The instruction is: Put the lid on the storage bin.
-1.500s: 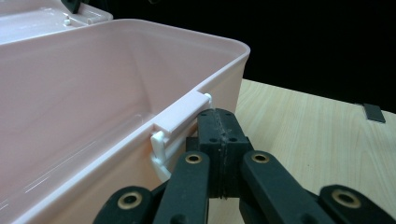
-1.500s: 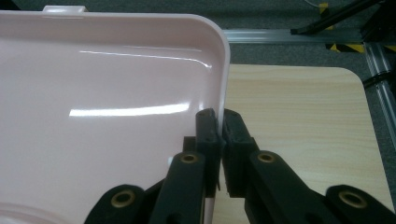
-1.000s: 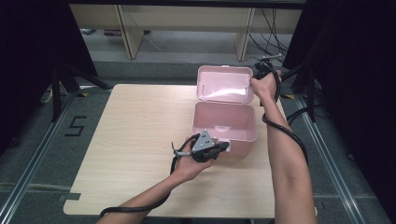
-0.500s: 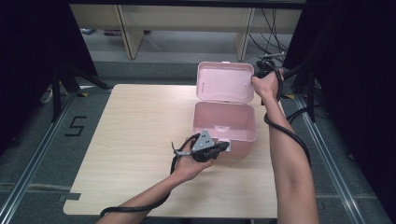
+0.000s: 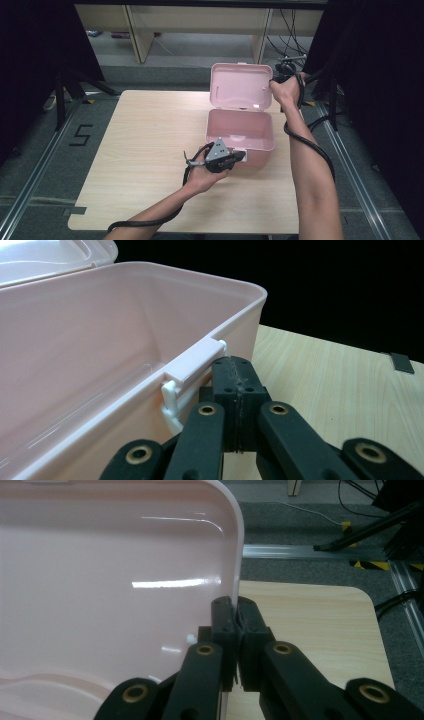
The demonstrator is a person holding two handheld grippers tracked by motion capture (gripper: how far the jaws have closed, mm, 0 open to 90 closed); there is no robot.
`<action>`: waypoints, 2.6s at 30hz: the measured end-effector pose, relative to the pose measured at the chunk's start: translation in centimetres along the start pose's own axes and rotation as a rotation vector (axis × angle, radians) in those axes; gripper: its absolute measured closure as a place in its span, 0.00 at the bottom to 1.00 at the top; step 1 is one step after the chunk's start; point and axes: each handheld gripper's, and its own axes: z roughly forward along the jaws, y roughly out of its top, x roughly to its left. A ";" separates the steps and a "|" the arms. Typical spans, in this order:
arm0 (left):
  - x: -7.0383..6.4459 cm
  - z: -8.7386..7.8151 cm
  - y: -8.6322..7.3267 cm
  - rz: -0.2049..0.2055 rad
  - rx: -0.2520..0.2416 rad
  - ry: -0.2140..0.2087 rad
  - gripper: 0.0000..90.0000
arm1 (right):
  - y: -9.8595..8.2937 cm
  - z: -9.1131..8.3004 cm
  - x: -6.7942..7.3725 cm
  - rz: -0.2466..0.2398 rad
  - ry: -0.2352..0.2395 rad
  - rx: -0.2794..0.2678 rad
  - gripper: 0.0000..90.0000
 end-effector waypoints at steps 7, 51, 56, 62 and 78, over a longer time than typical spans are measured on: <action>0.1 0.0 0.1 0.007 0.009 0.004 1.00 | 0.1 -0.4 -0.1 -0.061 0.005 -0.024 0.99; 0.0 0.1 0.0 -0.007 0.002 0.012 1.00 | -1.7 -3.2 0.5 -0.057 0.015 -0.166 1.00; 0.0 0.1 0.0 -0.009 -0.007 0.011 1.00 | -2.0 -3.6 0.6 -0.053 0.014 -0.180 1.00; 0.0 0.1 0.0 -0.008 0.003 0.014 1.00 | -2.3 -4.0 0.6 -0.067 0.016 -0.190 1.00; 0.1 0.1 0.1 0.005 0.007 0.009 1.00 | -3.1 -4.8 0.6 -0.084 0.023 -0.225 1.00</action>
